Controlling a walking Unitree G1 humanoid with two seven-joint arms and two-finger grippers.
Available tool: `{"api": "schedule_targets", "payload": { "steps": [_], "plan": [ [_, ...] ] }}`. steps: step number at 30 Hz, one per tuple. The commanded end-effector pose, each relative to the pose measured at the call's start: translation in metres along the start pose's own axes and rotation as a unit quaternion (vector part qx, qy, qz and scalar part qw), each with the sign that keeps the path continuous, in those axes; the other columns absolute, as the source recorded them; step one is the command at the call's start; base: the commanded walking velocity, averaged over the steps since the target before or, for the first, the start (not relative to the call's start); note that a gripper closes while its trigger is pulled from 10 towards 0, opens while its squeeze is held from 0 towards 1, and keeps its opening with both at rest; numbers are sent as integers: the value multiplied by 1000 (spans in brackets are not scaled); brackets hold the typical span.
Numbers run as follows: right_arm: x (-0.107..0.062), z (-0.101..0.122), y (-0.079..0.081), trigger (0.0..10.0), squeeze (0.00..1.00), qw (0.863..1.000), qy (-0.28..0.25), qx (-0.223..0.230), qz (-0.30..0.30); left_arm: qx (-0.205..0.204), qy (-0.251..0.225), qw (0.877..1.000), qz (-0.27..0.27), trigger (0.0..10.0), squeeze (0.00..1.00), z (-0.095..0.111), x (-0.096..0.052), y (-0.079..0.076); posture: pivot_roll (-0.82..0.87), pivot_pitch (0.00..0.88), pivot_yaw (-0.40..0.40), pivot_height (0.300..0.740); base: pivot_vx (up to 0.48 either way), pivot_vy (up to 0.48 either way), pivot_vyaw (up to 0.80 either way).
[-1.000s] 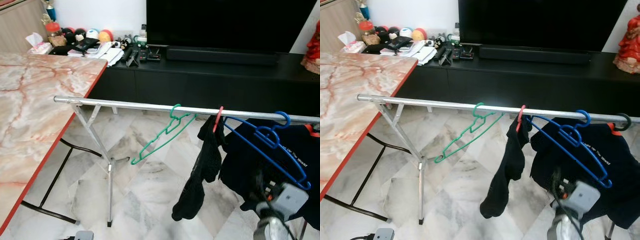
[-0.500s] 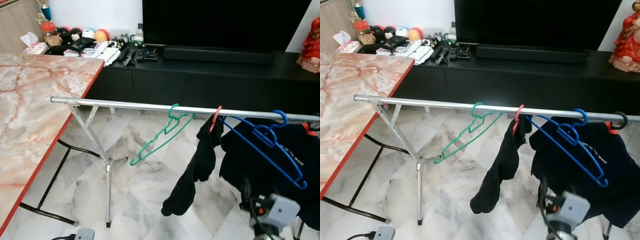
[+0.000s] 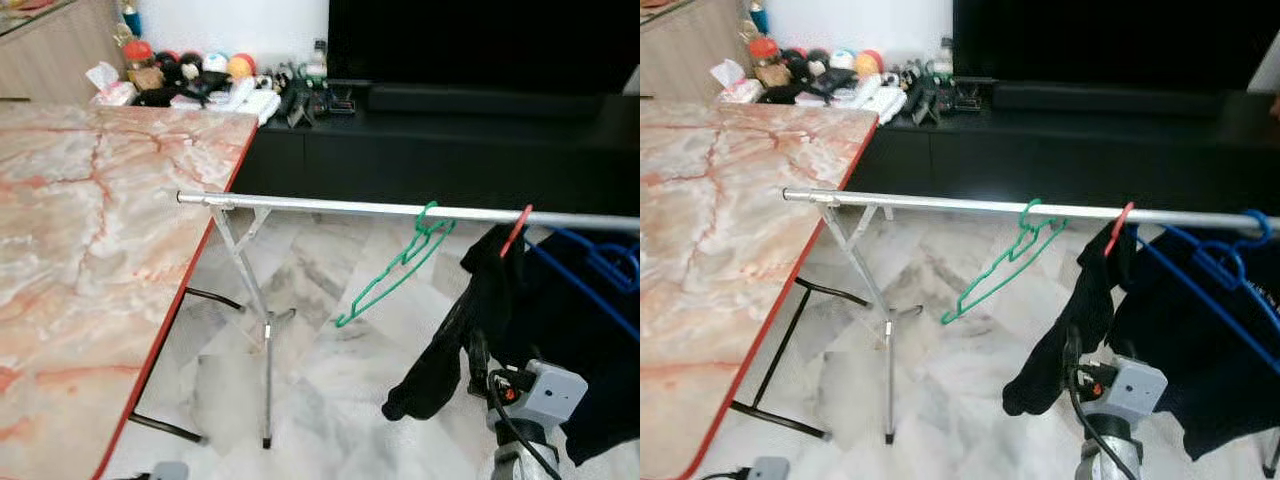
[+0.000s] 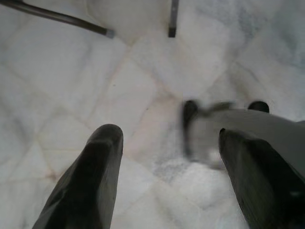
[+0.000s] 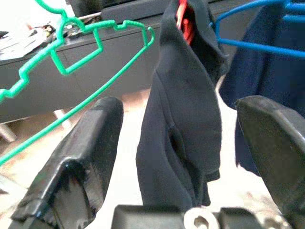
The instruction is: Hang hanger
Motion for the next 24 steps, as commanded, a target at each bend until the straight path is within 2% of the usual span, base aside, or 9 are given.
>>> {"api": "schedule_targets", "payload": {
  "steps": [1, 10, 15, 21, 24],
  "plan": [
    [2, 6, 4, 10000, 0, 1000, -7, 5, 4, 3, 12, 1000, 6, 10000, 0, -7, -2, 5, -31, 100, -18, 740, 0, 0, 0],
    [4, 7, 4, 10000, 0, 1000, 0, 4, 4, 5, 16, 1000, 8, 10000, 0, -10, -2, 7, -30, 100, -21, 740, 0, 0, 0],
    [4, 7, 3, 10000, 0, 1000, 2, 4, 3, 11, 16, 1000, 8, 10000, 0, -10, -3, 7, -29, 101, -24, 740, 298, 0, 0],
    [5, 6, 4, 10000, 0, 1000, 5, 3, 6, 12, 17, 1000, 10, 10000, 0, -11, -3, 8, -28, 100, -26, 740, 319, -354, 0],
    [6, 7, 5, 10000, 0, 1000, 4, 3, 6, 11, 18, 1000, 11, 10000, 0, -12, -3, 8, -28, 102, -26, 740, 284, 0, 0]
  ]
}}
Point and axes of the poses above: a point about 5 cm out from each wrist's last joint towards the gripper, its own x axis pointing out of the wrist towards the gripper, its own z axis along the axis of the wrist's last joint, y = z × x, the point moved 5 cm from there along x, pointing out of the wrist towards the gripper, and after that the axes turned 10 degrees about x, right-handed, at the moved point
